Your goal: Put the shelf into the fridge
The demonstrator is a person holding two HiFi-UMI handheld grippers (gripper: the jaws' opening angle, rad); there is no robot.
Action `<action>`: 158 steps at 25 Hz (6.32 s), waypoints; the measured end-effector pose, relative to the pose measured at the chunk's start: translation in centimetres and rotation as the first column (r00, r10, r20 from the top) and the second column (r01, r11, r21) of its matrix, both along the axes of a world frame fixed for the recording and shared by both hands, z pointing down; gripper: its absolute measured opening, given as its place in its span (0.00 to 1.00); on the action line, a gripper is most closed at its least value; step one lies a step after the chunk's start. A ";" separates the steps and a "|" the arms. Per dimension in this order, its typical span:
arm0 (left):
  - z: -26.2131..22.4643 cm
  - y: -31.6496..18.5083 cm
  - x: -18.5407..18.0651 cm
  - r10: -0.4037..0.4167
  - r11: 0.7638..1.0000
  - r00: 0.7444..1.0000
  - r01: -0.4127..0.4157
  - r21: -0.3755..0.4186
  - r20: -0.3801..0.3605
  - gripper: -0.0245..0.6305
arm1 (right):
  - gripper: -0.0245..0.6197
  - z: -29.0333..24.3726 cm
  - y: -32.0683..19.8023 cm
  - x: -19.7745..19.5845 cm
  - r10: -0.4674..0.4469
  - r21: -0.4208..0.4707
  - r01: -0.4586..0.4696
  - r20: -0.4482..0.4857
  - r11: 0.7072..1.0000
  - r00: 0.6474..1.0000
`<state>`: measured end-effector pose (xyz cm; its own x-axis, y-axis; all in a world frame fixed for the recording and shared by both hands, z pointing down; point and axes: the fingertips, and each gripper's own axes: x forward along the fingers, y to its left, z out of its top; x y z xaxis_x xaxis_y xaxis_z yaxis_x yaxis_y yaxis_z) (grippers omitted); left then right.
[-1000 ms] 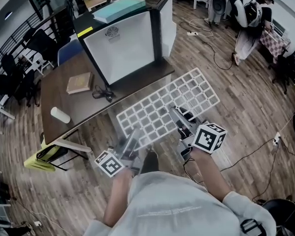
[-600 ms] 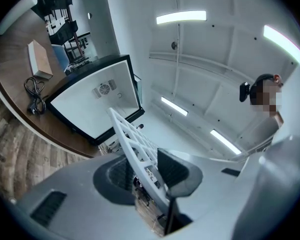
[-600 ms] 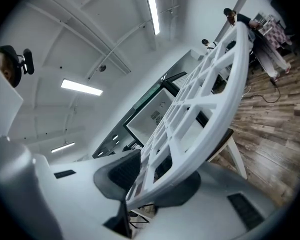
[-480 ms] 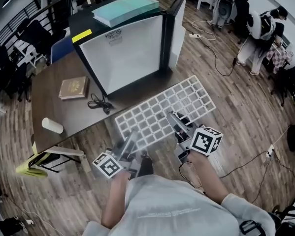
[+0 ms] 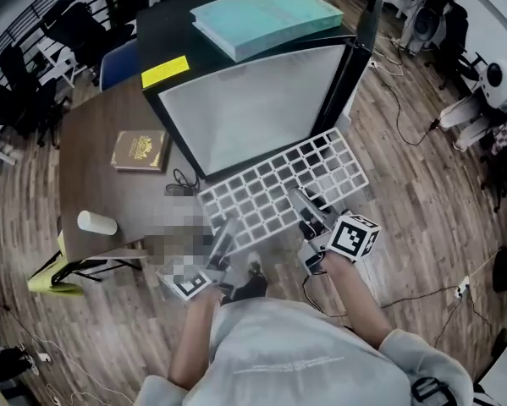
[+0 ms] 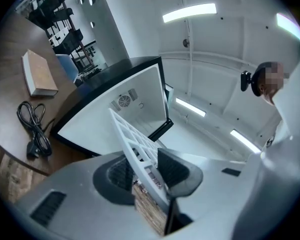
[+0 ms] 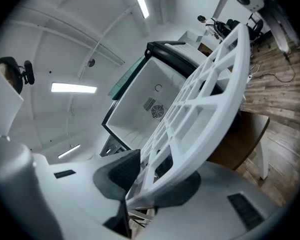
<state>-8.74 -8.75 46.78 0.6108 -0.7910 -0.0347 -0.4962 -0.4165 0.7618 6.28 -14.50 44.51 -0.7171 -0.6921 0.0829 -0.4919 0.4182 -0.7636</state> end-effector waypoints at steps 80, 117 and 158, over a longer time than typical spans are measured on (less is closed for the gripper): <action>3.2 -14.0 -3.1 -0.079 0.996 0.997 0.079 -0.041 -0.003 0.20 | 0.19 5.5 -13.0 -3.0 -0.063 -0.076 0.071 0.100 0.995 0.993; 5.0 -10.4 2.6 0.101 0.992 0.995 -0.100 -0.074 0.000 0.15 | 0.21 6.9 -10.8 -1.1 -0.109 -0.114 0.111 0.021 0.987 0.994; 3.8 -14.0 0.8 -0.160 0.986 0.986 0.161 -0.032 0.043 0.18 | 0.24 5.5 -14.9 -1.6 -0.176 -0.049 0.176 0.013 0.983 0.984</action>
